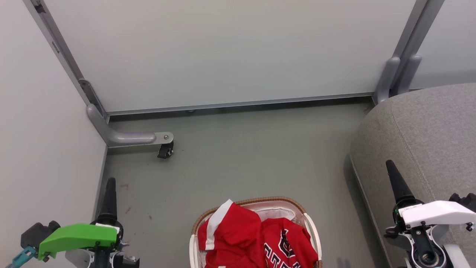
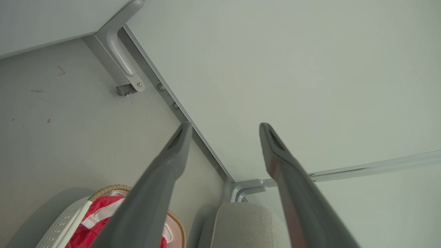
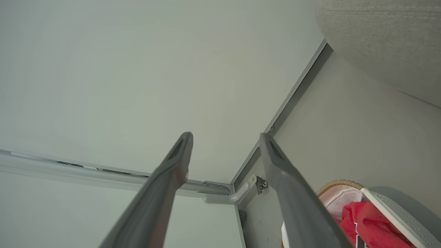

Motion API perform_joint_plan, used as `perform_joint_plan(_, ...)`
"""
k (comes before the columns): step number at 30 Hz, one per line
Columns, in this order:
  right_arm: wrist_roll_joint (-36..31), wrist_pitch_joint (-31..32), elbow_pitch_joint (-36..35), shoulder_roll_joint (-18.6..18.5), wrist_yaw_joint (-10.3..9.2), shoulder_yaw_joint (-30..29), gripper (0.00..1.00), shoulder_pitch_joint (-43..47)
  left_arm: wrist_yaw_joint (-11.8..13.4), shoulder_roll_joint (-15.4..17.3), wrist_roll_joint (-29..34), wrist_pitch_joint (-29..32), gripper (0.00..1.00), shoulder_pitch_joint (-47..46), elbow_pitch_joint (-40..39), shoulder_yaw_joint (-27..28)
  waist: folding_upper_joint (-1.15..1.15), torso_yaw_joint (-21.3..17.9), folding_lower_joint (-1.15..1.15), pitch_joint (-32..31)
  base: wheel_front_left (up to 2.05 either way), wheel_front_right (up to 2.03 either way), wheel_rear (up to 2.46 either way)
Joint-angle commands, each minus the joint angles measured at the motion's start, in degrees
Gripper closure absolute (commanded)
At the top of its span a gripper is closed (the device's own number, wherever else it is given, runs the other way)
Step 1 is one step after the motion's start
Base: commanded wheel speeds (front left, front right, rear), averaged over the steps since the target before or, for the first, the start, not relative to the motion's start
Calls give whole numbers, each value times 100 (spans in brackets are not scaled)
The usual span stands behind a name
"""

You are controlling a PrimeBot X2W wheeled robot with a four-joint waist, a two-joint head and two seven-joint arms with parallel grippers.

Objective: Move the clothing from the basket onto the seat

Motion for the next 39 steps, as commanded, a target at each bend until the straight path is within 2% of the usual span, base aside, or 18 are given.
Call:
perform_joint_plan(1,-284,-73,-87,-65,1,50,0,-186,-4,88,296,-71,0,-202,-40,-35,0,3,0,0,0,0,0)
perform_joint_plan(22,-2399,-527,57,-175,1,427,0,-249,181,135,2310,-523,0,-208,246,-417,0,20,0,-13,0,0,0)
perform_joint_plan(23,-2553,-558,72,-184,1,442,0,-252,203,137,2442,-556,0,-206,265,-446,0,18,0,-14,0,0,0)
perform_joint_plan(24,-3113,-674,121,-173,2,468,0,-269,260,135,2896,-668,0,-218,358,-545,0,18,0,-20,0,0,0)
perform_joint_plan(28,-3194,-692,130,-159,2,462,0,-276,266,134,2972,-685,0,-224,369,-565,0,19,0,-20,0,0,0)
perform_joint_plan(39,-4111,-879,176,-76,2,523,0,-336,456,103,3760,-871,0,-258,493,-750,0,26,0,-38,0,0,0)
